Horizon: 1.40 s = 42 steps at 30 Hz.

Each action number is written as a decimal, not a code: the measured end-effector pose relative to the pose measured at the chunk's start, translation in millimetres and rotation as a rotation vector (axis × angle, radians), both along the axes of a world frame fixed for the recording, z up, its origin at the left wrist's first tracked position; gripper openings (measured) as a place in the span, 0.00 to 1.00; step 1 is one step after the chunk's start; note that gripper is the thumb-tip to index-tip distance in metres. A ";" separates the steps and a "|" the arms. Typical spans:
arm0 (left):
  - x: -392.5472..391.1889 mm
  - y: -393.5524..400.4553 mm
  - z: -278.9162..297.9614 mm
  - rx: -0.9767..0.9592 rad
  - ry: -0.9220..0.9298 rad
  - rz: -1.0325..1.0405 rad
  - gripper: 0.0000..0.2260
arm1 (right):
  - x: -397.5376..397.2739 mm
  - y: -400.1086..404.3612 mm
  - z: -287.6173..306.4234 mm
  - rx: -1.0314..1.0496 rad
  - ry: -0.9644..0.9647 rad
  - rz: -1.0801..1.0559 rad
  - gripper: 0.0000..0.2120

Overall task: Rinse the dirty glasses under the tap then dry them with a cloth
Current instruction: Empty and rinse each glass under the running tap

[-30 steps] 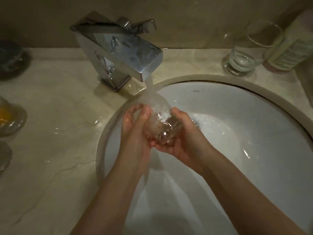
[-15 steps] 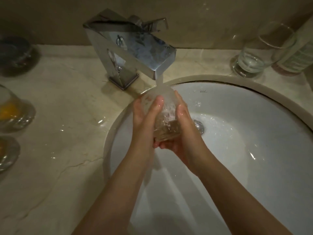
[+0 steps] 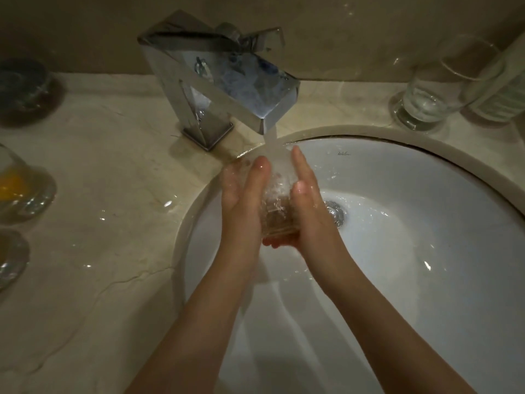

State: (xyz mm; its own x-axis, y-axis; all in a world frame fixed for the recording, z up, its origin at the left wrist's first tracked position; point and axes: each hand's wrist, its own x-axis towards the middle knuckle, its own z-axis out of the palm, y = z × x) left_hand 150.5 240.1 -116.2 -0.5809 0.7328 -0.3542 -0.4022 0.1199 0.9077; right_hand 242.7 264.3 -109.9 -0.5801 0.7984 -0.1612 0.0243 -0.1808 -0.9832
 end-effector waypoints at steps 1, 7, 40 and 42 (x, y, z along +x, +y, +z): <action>0.1 0.3 -1.4 -0.006 0.092 0.001 0.22 | 2.3 0.6 -1.1 0.100 -0.078 0.020 0.20; -0.7 -1.6 -1.4 0.042 0.301 -0.094 0.16 | 5.2 -2.5 -4.6 0.206 -0.096 0.038 0.19; -4.4 -2.2 -8.5 0.039 -0.090 -0.094 0.33 | 0.0 -0.6 3.8 -0.278 0.212 0.052 0.19; -4.3 -1.1 -6.4 0.055 -0.063 -0.084 0.29 | -0.9 -0.7 4.8 -0.308 0.244 0.039 0.21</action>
